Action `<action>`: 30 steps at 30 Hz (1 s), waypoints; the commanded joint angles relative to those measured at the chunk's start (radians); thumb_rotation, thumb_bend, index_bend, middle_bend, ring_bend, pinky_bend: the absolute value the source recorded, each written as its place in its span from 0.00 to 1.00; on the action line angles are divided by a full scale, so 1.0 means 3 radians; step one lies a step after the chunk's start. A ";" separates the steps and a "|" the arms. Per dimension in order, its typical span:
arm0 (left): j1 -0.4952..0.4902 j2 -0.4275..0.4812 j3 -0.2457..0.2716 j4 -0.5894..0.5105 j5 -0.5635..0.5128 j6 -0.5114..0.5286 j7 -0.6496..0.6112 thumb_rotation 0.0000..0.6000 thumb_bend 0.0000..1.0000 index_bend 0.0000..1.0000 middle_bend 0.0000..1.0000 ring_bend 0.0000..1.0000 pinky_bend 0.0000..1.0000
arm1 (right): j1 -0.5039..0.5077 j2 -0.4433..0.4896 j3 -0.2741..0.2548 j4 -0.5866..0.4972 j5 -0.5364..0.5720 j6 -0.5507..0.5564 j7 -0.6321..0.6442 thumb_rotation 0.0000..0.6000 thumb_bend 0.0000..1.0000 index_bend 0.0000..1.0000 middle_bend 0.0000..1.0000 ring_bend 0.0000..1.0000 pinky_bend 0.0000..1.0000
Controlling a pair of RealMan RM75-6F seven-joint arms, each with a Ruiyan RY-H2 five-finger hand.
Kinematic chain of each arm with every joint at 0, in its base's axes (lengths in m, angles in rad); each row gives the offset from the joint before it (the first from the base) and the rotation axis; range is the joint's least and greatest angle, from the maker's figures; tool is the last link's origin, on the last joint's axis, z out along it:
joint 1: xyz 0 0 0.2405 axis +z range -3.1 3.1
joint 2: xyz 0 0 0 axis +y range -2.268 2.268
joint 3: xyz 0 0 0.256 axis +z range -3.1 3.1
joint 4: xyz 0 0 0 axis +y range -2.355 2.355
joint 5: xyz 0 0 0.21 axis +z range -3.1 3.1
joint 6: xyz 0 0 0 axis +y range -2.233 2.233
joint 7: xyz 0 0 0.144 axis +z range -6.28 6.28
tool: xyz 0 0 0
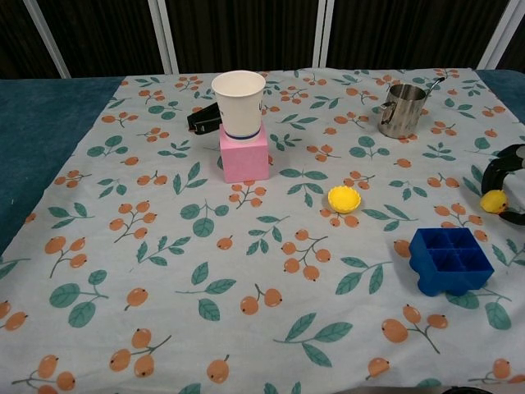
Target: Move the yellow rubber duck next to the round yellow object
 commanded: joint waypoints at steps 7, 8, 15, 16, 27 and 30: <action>0.0000 0.0000 0.0001 0.0002 -0.0001 -0.0002 -0.0002 1.00 0.43 0.00 0.07 0.00 0.00 | 0.0007 -0.0038 0.0021 0.0033 -0.0034 -0.0008 -0.0006 1.00 0.27 0.43 0.39 0.10 0.16; -0.0001 -0.0001 0.0002 0.0003 -0.0001 -0.0003 -0.0001 1.00 0.43 0.00 0.07 0.00 0.00 | 0.0007 -0.0045 0.0023 0.0039 -0.0036 -0.0010 -0.0008 1.00 0.27 0.43 0.39 0.10 0.16; 0.0000 -0.0001 0.0002 0.0001 -0.0006 -0.0006 -0.0003 1.00 0.43 0.00 0.07 0.00 0.00 | 0.0003 -0.0059 0.0030 0.0046 -0.0063 -0.0007 -0.0016 1.00 0.31 0.46 0.42 0.12 0.16; 0.0000 -0.0001 0.0002 0.0001 -0.0007 -0.0007 -0.0001 1.00 0.43 0.00 0.07 0.00 0.00 | 0.0002 -0.0061 0.0032 0.0046 -0.0065 -0.0004 -0.0014 1.00 0.31 0.46 0.42 0.13 0.16; 0.0000 -0.0002 0.0002 -0.0010 -0.0012 -0.0010 0.0001 1.00 0.43 0.00 0.07 0.00 0.00 | 0.0030 -0.0044 0.0077 -0.0024 -0.0111 0.0017 -0.0032 1.00 0.31 0.47 0.42 0.13 0.16; 0.0001 0.0000 0.0001 -0.0014 -0.0014 -0.0008 -0.0005 1.00 0.43 0.00 0.07 0.00 0.00 | 0.0074 -0.0003 0.0109 -0.0113 -0.0122 0.0005 -0.0089 1.00 0.31 0.47 0.42 0.13 0.16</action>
